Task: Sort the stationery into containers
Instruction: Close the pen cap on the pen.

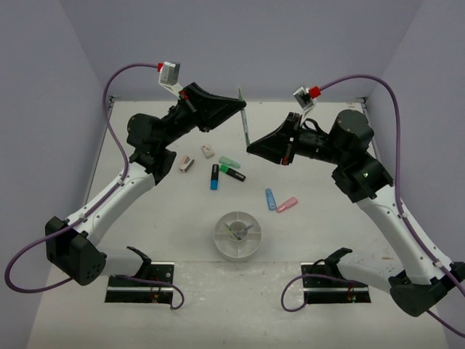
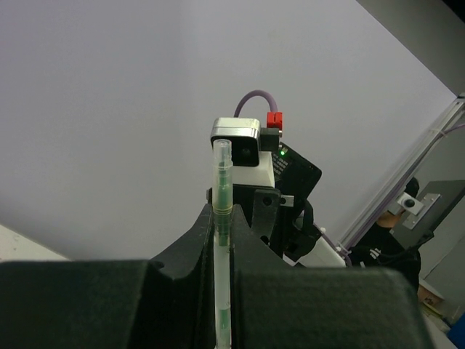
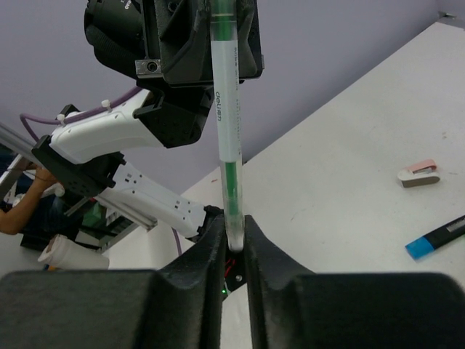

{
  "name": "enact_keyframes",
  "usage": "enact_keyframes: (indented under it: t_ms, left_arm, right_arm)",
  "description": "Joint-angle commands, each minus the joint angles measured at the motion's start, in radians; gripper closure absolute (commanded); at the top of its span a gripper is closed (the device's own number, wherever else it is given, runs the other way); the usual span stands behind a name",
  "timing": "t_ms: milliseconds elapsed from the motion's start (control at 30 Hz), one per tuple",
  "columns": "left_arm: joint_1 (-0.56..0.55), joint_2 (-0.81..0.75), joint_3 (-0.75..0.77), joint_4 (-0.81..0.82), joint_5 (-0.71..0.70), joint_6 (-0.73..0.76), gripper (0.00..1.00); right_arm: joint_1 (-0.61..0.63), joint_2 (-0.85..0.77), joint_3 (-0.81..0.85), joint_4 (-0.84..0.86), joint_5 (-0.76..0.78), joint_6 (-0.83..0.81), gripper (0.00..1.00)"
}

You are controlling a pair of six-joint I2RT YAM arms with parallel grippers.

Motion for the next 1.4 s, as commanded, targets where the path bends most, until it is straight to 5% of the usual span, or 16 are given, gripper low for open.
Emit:
enact_keyframes:
  t_ms: [0, 633, 767, 867, 933, 1000, 1133, 1367]
  left_arm:
    - [-0.004, 0.007, 0.043, 0.033, 0.054, 0.002, 1.00]
    - [-0.014, 0.017, 0.054, 0.013, 0.128, 0.003, 1.00]
    - [-0.014, 0.017, 0.060, -0.014, 0.136, 0.017, 1.00]
    - [-0.014, 0.015, 0.060, -0.034, 0.123, 0.015, 1.00]
    - [-0.014, 0.017, 0.060, -0.037, 0.115, 0.007, 0.86]
    - [-0.014, 0.016, 0.062, -0.041, 0.101, 0.003, 0.52]
    - [-0.013, 0.019, 0.074, -0.052, 0.078, 0.008, 0.18]
    - [-0.012, 0.031, 0.129, -0.060, 0.057, 0.039, 0.21]
  right_arm:
    - [0.001, 0.025, 0.061, 0.058, -0.052, 0.010, 0.77]
    - [0.001, 0.138, 0.235, 0.008, -0.050, -0.048, 0.76]
    - [0.001, 0.144, 0.250, -0.002, -0.058, -0.059, 0.97]
    - [0.001, 0.140, 0.237, 0.000, -0.071, -0.060, 1.00]
    - [0.001, 0.132, 0.220, -0.002, -0.077, -0.064, 1.00]
    - [0.002, 0.119, 0.204, -0.002, -0.082, -0.070, 1.00]
    - [0.001, 0.088, 0.174, -0.010, -0.099, -0.085, 1.00]
    - [0.001, 0.046, 0.116, -0.047, -0.108, -0.123, 1.00]
